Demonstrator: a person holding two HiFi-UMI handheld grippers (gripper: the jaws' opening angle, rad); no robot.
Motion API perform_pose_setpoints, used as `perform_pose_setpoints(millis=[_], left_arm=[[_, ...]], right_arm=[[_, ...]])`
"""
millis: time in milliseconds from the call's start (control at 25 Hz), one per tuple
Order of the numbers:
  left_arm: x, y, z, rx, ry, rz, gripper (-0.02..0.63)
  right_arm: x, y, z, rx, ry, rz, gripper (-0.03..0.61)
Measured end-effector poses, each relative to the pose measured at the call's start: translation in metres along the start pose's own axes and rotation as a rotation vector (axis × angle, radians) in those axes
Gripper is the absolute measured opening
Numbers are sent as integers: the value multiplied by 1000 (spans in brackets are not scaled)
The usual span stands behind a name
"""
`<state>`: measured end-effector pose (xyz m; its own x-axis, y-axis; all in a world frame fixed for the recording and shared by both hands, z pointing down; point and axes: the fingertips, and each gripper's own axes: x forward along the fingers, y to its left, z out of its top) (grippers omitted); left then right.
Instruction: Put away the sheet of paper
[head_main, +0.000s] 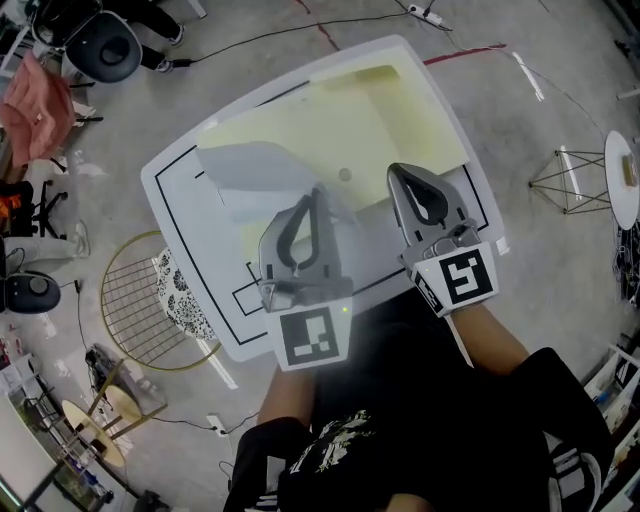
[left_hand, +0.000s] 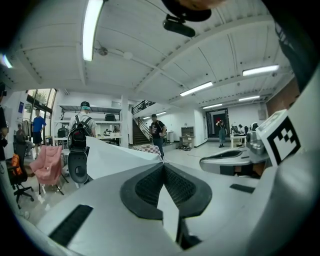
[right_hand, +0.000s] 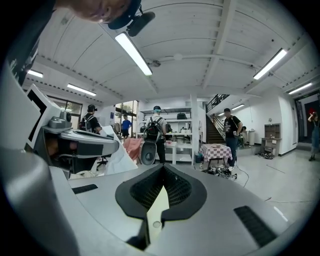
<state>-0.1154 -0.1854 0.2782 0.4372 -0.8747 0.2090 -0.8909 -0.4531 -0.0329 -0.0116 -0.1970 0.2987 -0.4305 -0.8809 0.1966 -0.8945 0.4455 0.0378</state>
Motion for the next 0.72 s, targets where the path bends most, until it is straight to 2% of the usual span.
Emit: perform_pose_setpoints(millis=[280, 560, 720], left_arm=[[6, -16, -4, -74, 25, -73, 2], [-2, 8, -59, -141, 200, 38, 2], [-15, 30, -88, -144, 286, 92, 2]], right_arm=[[20, -7, -7, -4, 19, 33, -8], [39, 4, -24, 20, 48, 121, -8], [50, 19, -37, 30, 66, 162, -8]])
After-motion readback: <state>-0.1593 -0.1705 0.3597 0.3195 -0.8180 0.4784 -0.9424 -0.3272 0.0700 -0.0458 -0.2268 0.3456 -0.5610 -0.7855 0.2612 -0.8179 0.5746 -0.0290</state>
